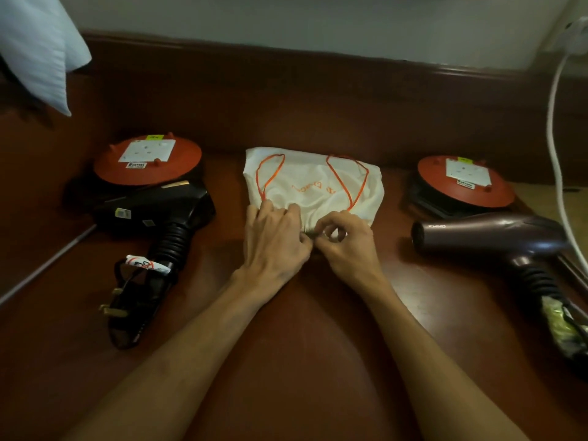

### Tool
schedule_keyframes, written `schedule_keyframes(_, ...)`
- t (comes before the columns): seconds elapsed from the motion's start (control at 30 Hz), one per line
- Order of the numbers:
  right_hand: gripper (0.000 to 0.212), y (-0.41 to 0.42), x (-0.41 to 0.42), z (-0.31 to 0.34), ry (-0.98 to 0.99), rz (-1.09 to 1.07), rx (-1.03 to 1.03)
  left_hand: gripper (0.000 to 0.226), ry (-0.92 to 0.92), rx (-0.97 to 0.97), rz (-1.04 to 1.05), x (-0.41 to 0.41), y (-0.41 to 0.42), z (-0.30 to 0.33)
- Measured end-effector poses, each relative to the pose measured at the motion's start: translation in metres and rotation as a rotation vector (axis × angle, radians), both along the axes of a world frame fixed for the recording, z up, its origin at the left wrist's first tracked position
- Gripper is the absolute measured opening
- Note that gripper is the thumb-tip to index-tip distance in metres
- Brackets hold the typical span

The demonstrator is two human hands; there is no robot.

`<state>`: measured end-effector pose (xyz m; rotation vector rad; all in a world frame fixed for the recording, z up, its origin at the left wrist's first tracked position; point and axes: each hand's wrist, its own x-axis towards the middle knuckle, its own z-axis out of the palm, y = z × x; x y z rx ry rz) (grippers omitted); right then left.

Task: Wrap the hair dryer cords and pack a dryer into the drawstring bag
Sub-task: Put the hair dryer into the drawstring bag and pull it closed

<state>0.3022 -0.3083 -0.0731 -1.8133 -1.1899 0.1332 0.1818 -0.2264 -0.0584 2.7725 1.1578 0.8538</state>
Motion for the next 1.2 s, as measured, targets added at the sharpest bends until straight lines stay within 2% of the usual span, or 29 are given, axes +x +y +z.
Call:
schedule_keyframes(0.13,0.01,-0.002,0.002,0.001,-0.178,-0.17,-0.014,0.019,-0.05,0.006,0.037,-0.005,0.005,0.003)
schedule_keyframes(0.23,0.012,-0.007,0.013,0.004,-0.229,-0.253,-0.065,0.008,-0.056,0.02,-0.005,-0.018,0.017,0.003)
schedule_keyframes(0.43,0.026,-0.007,0.02,0.002,-0.236,-0.222,-0.197,0.034,-0.063,-0.071,-0.021,-0.024,0.025,0.002)
schedule_keyframes(0.53,0.027,-0.005,0.018,0.001,-0.231,-0.21,-0.188,0.029,-0.079,-0.067,0.036,-0.021,0.022,0.002)
schedule_keyframes(0.63,0.025,-0.007,0.018,0.002,-0.263,-0.169,-0.163,0.018,-0.017,-0.05,0.063,-0.022,0.024,0.002)
schedule_keyframes(0.77,0.031,-0.006,0.019,0.007,-0.293,-0.151,-0.122,0.028,0.026,-0.064,-0.01,-0.029,0.027,0.006)
schedule_keyframes(0.93,0.029,-0.013,0.027,0.015,-0.319,-0.28,-0.082,0.028,-0.076,0.03,-0.049,-0.044,0.042,0.014)
schedule_keyframes(1.03,0.05,-0.021,0.028,0.02,-0.444,-0.323,-0.234,0.041,-0.047,-0.001,-0.095,-0.05,0.047,0.017)
schedule_keyframes(1.1,0.064,-0.024,0.03,0.022,-0.455,-0.333,-0.311,0.046,-0.035,-0.02,-0.08,-0.053,0.049,0.019)
schedule_keyframes(1.2,0.061,-0.023,0.033,0.021,-0.46,-0.294,-0.314,0.044,-0.017,-0.005,-0.054,-0.056,0.052,0.018)
